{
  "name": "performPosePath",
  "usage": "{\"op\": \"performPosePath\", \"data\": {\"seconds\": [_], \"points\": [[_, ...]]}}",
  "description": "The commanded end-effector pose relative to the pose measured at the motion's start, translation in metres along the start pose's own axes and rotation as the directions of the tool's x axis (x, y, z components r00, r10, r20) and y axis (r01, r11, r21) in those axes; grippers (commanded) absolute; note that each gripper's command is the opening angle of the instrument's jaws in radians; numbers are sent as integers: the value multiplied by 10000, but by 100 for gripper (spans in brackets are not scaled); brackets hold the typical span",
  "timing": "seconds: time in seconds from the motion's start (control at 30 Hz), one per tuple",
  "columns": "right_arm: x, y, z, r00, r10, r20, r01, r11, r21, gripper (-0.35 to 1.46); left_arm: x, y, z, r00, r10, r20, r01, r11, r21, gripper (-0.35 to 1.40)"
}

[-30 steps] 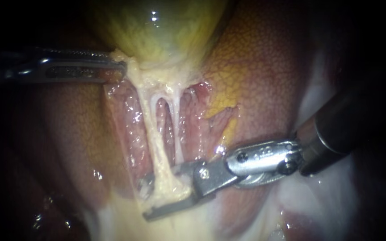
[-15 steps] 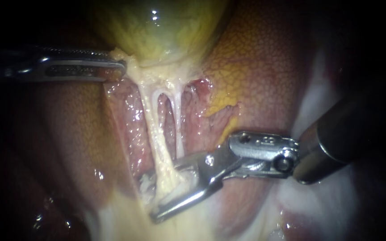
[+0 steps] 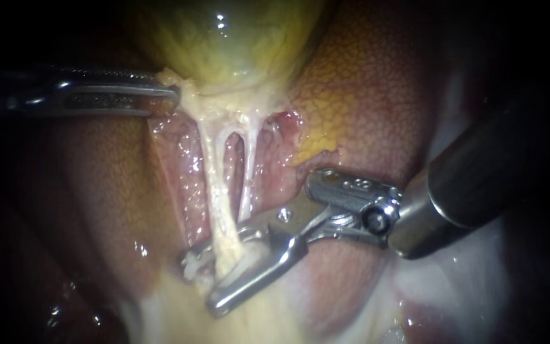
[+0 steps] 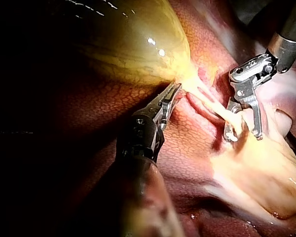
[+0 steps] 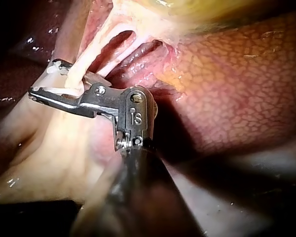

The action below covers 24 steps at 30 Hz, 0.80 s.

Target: Clipping first clip left tube

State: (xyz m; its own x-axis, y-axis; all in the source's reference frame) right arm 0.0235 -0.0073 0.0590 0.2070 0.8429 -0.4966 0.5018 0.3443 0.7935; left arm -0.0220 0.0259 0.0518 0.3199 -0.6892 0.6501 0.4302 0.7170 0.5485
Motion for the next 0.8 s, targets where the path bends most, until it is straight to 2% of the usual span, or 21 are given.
{"op": "performPosePath", "data": {"seconds": [0.03, 0.13, 0.23, 0.63, 0.8], "points": [[4, -4, 1, 10000, 23, -41, -24, 9999, -136, 39, 0, 0, 1, 10000, 1, 0, -1, 10000, -6, -35], [14, -13, 5, 9999, 92, -90, -93, 9998, -161, 38, 0, 0, 1, 10000, 2, 0, -2, 10000, -7, -35], [16, -17, 7, 9999, 109, -73, -110, 9999, -116, 36, 1, 0, 1, 10000, 3, 1, -3, 10000, -8, -35], [-1, -13, 13, 9996, 265, 99, -265, 9996, 48, 31, 0, 0, 1, 10000, 1, 0, -1, 10000, -6, -35], [1, -12, 11, 9996, 272, 88, -273, 9996, 22, 13, 0, 0, 1, 10000, 1, 0, -1, 10000, -5, -35]]}}
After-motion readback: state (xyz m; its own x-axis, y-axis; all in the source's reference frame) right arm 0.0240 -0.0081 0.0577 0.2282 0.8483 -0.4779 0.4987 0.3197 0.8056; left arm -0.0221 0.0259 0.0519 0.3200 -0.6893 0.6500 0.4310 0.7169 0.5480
